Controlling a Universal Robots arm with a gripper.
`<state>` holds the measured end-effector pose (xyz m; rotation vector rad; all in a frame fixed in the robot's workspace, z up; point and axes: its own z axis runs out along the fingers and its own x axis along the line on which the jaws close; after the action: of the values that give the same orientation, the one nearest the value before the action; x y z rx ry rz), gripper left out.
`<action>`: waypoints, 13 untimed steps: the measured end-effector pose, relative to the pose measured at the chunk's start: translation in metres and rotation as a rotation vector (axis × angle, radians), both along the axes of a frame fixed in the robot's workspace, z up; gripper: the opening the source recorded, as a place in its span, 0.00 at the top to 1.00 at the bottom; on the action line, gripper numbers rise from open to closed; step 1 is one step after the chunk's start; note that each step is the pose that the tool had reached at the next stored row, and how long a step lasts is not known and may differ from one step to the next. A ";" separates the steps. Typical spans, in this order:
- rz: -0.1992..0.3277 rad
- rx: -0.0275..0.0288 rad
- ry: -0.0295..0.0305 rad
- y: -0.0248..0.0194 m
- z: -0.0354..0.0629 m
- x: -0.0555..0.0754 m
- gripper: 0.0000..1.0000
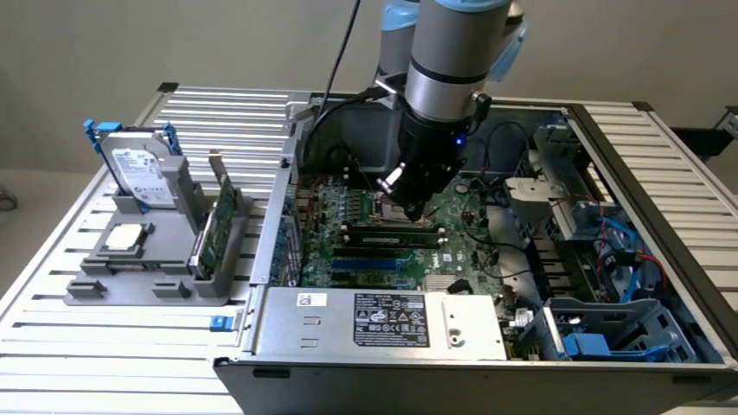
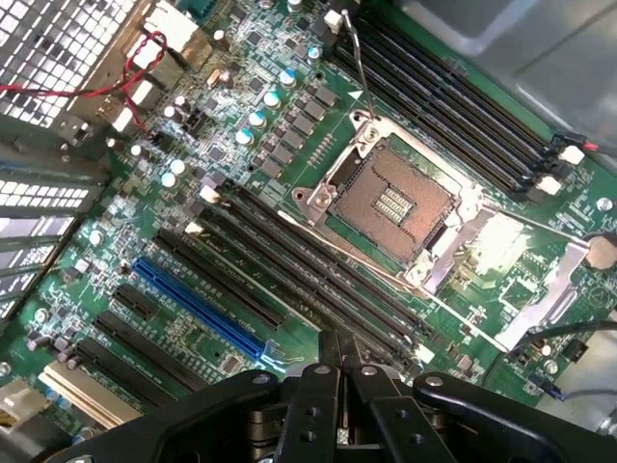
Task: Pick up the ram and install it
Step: 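Press down the ram until it locks into place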
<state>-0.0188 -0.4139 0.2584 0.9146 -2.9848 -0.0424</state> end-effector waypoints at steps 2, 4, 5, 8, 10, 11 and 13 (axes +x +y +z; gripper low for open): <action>-0.028 -0.0022 0.0000 0.0000 0.0000 0.000 0.89; -0.055 -0.0040 0.0000 0.0000 -0.0001 0.000 0.89; -0.068 -0.0050 0.0000 0.0000 -0.0001 0.000 0.89; -0.109 -0.0076 0.0000 0.0000 -0.0002 0.000 0.89; -0.138 -0.0093 0.0001 0.0000 -0.0002 0.000 0.89; -0.152 -0.0099 0.0001 0.0000 -0.0002 0.000 0.89; -0.182 -0.0114 0.0001 0.0000 -0.0003 0.000 0.89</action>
<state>-0.0188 -0.4139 0.2582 0.6398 -3.0547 -0.0281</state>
